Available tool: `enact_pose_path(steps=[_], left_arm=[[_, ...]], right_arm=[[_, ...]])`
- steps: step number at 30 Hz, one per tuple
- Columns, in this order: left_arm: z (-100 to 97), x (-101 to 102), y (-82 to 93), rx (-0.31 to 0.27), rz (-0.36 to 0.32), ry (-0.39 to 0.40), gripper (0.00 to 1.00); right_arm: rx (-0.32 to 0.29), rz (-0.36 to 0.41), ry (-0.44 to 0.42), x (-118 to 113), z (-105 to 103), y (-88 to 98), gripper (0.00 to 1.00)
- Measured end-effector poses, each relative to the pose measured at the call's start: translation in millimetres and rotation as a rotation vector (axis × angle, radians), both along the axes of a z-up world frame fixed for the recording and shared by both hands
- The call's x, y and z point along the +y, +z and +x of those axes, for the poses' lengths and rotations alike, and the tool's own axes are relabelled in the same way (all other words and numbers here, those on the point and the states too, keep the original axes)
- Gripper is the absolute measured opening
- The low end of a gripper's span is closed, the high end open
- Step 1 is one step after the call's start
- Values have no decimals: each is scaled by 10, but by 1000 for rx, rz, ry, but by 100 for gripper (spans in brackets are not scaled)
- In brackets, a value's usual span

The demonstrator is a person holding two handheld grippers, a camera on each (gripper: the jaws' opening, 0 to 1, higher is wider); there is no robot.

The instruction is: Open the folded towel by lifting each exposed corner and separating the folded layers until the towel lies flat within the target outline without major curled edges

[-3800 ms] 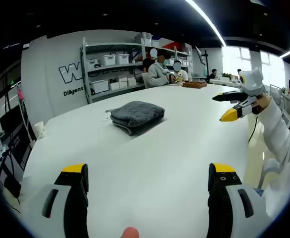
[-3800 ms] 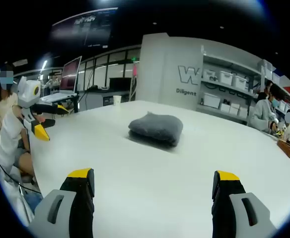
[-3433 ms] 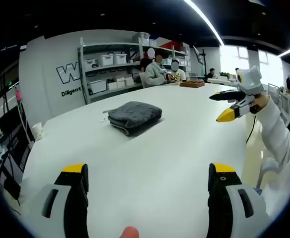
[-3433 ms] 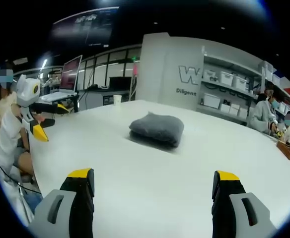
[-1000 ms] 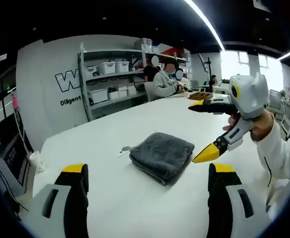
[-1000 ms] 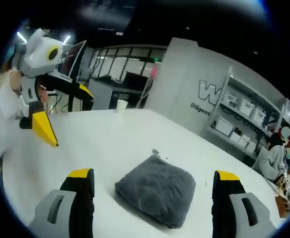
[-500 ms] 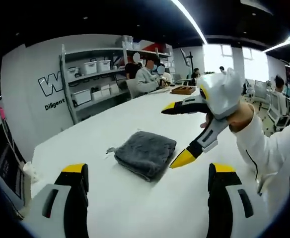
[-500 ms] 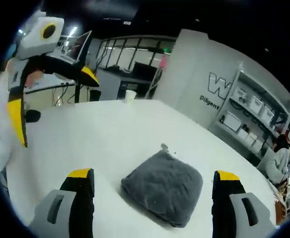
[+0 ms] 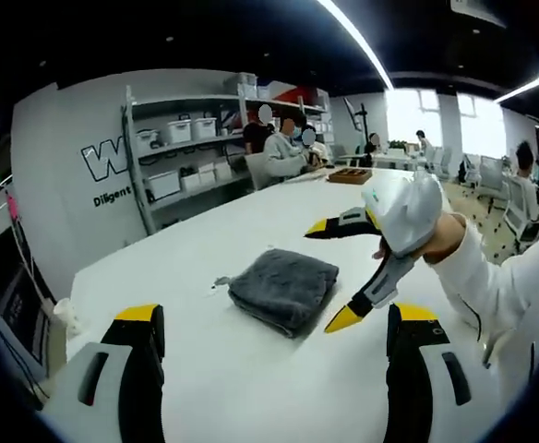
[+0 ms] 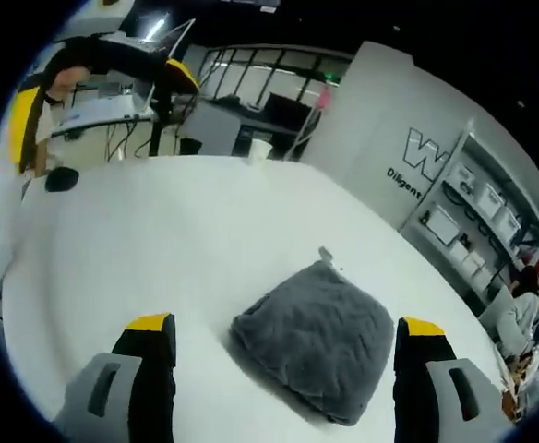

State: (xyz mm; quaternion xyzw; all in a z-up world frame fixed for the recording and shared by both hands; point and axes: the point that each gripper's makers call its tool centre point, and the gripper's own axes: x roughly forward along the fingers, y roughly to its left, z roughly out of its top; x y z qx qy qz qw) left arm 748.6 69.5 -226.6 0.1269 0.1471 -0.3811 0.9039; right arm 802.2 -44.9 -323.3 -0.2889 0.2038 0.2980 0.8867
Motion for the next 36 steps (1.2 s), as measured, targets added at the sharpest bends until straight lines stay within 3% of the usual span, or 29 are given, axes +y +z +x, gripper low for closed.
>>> enact_pose_path(steps=[7,10,24,32,36], left_arm=[[76,63,-74,22,11,18,100],[74,56,-35,16,-14,15,100],[56,-73,-88,17,21,5,100],[55,-136,-78,17,23,-7,100],[63,-135,-73,17,25,-7,100]], right_arm=[[48,-53,-34,-58,103,-286,94],[46,-61,-25,-33,117,-329,89],[31,-44,-2,28,198,-448,73],[29,-50,36,60,201,-531,58],[30,-54,60,82,209,-566,45]])
